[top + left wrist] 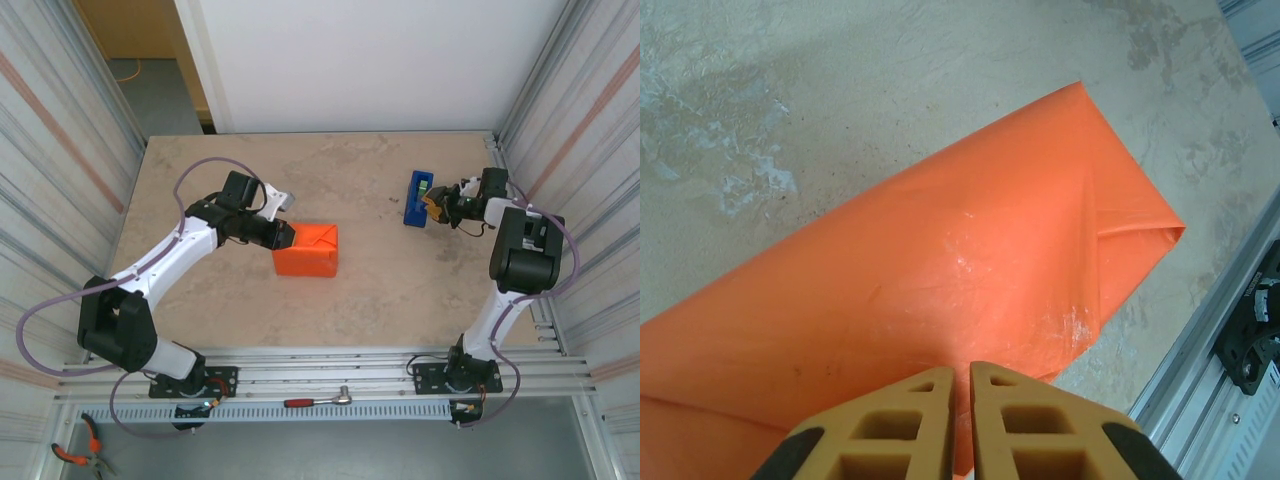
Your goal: Wrap the gift box in paper
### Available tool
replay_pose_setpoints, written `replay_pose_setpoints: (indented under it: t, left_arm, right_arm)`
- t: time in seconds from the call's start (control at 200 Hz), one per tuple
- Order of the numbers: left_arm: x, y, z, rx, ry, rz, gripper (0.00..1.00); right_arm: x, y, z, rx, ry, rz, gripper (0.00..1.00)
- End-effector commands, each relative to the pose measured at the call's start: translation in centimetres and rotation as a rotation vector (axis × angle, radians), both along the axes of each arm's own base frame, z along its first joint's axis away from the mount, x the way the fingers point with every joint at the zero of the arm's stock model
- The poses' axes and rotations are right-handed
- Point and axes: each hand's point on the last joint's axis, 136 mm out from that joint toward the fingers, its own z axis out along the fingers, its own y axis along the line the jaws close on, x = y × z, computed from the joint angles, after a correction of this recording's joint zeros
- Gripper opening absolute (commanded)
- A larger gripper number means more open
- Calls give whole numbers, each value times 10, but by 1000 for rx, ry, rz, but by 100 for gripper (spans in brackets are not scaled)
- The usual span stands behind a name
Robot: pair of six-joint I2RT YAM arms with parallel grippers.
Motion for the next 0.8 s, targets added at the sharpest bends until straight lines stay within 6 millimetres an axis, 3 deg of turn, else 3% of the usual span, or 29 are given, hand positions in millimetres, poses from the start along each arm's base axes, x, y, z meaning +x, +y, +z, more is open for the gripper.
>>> replay_pose_setpoints:
  t: [0.0, 0.241, 0.797]
  left_arm:
    - [-18, 8, -30, 68, 92, -16, 14]
    - [-18, 7, -30, 66, 94, -15, 14]
    - [-19, 8, -32, 67, 100, -17, 14]
  right_arm:
    - [2, 6, -3, 20, -3, 36, 34]
    - [2, 8, -4, 29, -3, 44, 27]
    - [6, 12, 2, 37, -26, 61, 26]
